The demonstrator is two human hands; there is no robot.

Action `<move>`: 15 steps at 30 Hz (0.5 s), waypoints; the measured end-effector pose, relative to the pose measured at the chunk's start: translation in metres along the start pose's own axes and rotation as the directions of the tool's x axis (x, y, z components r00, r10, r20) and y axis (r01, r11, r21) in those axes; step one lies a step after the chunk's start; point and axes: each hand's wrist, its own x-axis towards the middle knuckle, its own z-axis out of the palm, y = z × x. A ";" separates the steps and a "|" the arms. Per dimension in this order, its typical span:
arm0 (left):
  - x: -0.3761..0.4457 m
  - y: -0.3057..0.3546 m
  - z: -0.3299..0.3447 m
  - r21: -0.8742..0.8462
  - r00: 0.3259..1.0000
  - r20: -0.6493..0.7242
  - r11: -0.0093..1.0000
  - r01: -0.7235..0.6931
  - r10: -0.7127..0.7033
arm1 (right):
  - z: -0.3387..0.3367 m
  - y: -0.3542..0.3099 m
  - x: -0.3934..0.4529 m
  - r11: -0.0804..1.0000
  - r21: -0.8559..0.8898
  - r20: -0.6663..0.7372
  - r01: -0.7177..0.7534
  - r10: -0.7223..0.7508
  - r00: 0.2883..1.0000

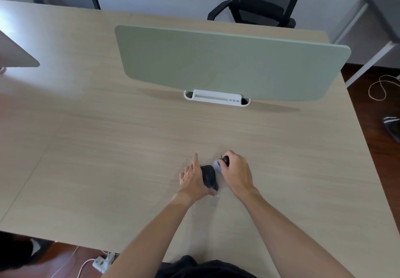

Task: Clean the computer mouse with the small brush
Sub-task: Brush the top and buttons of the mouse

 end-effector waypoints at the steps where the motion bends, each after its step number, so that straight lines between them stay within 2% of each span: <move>1: 0.001 -0.001 0.000 0.005 1.000 0.003 1.000 -0.006 0.006 | -0.001 -0.001 0.001 0.999 0.040 0.014 0.002 -0.003 1.000; 3: 0.002 -0.002 0.001 0.003 1.000 0.008 1.000 -0.013 0.013 | -0.001 -0.004 0.001 0.989 0.148 0.135 -0.010 -0.010 0.991; 5: 0.003 -0.002 0.001 -0.005 1.000 0.012 1.000 -0.010 0.010 | 0.003 -0.003 0.000 0.987 0.162 0.201 -0.019 -0.014 0.979; 8: 0.002 -0.003 0.000 -0.003 1.000 0.025 1.000 -0.019 0.019 | 0.005 0.002 0.001 0.999 0.047 0.050 -0.009 0.007 0.999; 10: 0.002 -0.003 -0.002 -0.006 0.999 0.035 1.000 -0.022 0.023 | 0.004 0.002 0.001 0.999 0.044 -0.016 0.003 -0.002 1.000; 13: 0.002 -0.003 -0.003 -0.029 0.998 0.056 0.999 -0.023 0.024 | 0.006 -0.004 -0.002 0.978 0.208 0.087 -0.028 0.010 0.996; 15: 0.003 -0.004 -0.003 -0.043 0.997 0.072 0.999 -0.019 0.022 | 0.008 -0.004 -0.002 0.979 0.198 0.136 -0.058 0.031 0.990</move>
